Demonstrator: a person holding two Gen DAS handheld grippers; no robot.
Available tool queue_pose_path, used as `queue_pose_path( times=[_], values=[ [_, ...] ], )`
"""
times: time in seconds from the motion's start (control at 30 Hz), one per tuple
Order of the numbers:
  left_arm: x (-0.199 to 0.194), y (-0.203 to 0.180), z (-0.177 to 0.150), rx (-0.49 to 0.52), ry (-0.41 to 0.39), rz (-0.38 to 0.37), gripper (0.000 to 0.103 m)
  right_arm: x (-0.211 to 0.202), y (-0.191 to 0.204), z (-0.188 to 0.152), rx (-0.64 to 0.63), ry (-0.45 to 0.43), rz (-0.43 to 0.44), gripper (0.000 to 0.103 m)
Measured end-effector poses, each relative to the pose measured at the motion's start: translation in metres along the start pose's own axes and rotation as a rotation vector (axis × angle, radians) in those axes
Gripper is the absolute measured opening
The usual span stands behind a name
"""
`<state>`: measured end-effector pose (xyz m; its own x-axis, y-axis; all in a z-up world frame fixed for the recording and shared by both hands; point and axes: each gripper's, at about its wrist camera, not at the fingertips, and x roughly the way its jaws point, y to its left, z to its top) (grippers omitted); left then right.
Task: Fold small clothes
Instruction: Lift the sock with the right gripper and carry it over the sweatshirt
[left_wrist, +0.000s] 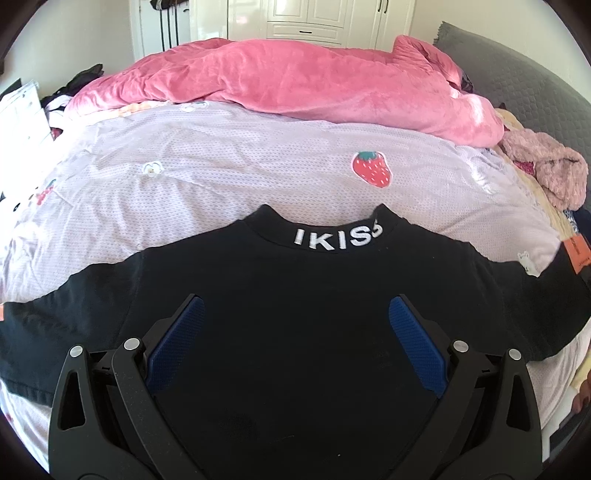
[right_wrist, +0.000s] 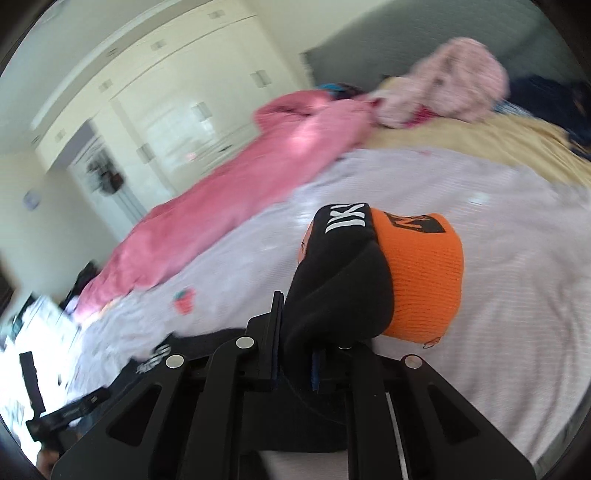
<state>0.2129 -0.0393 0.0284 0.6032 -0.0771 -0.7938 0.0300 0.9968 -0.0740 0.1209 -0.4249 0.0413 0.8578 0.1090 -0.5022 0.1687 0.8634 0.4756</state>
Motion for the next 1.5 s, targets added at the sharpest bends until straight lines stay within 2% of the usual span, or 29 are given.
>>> queue_pose_path(
  times=[0.1,0.2,0.37,0.67,0.93,1.0,1.1,1.3,1.4,1.5],
  values=[
    [-0.004,0.011,0.001,-0.031,-0.004,-0.019,0.094,0.007,0.045,-0.006,-0.073,0.027,0.075,0.011],
    [-0.006,0.020,0.003,-0.046,-0.008,-0.007,0.094,0.018,0.083,-0.013,-0.127,0.057,0.139,0.011],
    [-0.008,0.036,0.003,-0.103,-0.007,-0.018,0.094,0.030,0.131,-0.044,-0.233,0.113,0.202,0.011],
    [-0.006,0.041,0.002,-0.115,-0.002,0.006,0.094,0.034,0.164,-0.104,-0.391,0.224,0.218,0.011],
    [-0.003,0.045,0.001,-0.118,0.003,0.025,0.094,0.037,0.181,-0.121,-0.460,0.237,0.226,0.013],
    [-0.004,0.046,0.001,-0.119,0.002,0.020,0.094,0.036,0.180,-0.122,-0.454,0.246,0.238,0.026],
    [-0.003,0.046,0.001,-0.121,0.003,0.015,0.094,0.035,0.182,-0.124,-0.459,0.253,0.258,0.037],
    [-0.004,0.048,0.000,-0.122,0.001,0.025,0.094,0.023,0.188,-0.130,-0.487,0.251,0.315,0.048],
    [-0.005,0.052,0.002,-0.128,0.000,0.023,0.094,0.020,0.194,-0.135,-0.518,0.260,0.343,0.049],
    [-0.007,0.059,0.003,-0.141,-0.006,0.032,0.094,0.014,0.204,-0.143,-0.609,0.249,0.339,0.052]
  ],
)
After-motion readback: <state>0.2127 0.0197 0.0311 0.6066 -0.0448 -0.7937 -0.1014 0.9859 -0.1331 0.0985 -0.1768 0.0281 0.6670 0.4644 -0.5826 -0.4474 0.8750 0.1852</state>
